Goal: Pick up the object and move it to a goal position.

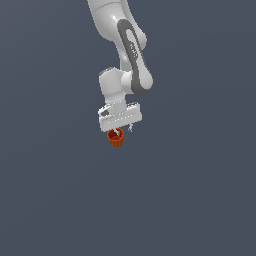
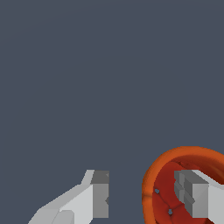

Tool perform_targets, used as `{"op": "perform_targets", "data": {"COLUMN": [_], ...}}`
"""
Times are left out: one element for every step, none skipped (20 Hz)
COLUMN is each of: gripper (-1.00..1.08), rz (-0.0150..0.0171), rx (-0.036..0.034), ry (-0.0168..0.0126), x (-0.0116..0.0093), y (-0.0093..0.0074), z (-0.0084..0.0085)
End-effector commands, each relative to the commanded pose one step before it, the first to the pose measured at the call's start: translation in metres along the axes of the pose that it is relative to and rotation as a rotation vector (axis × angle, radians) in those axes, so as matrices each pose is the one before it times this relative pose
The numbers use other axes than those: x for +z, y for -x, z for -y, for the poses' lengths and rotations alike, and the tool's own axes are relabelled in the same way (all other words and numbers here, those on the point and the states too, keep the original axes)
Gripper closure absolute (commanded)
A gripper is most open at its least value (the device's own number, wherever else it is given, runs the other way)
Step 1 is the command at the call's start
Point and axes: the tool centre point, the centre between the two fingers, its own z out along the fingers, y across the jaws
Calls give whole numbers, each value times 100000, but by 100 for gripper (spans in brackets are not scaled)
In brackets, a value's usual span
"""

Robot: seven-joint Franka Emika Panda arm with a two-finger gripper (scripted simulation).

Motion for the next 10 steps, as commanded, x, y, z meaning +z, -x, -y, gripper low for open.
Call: {"op": "perform_targets", "data": {"gripper": [-20, -20, -20, -20, -20, -20, -20, -20, -20, -20], "rz": [-1367, -375, -323, -281, -239, -200, -167, -133, -97, -72], "rx": [-1315, -397, -360, -330, -294, -256, -221, -182, -137, -103], "ry": [1554, 542, 498, 461, 414, 364, 316, 261, 196, 149], "x": [-421, -141, -129, -121, -108, -95, -84, -69, -51, -40], "y": [605, 207, 189, 169, 150, 130, 110, 90, 72, 50], "z": [-167, -69, -64, -57, -51, -45, -37, -31, -26, -17]}}
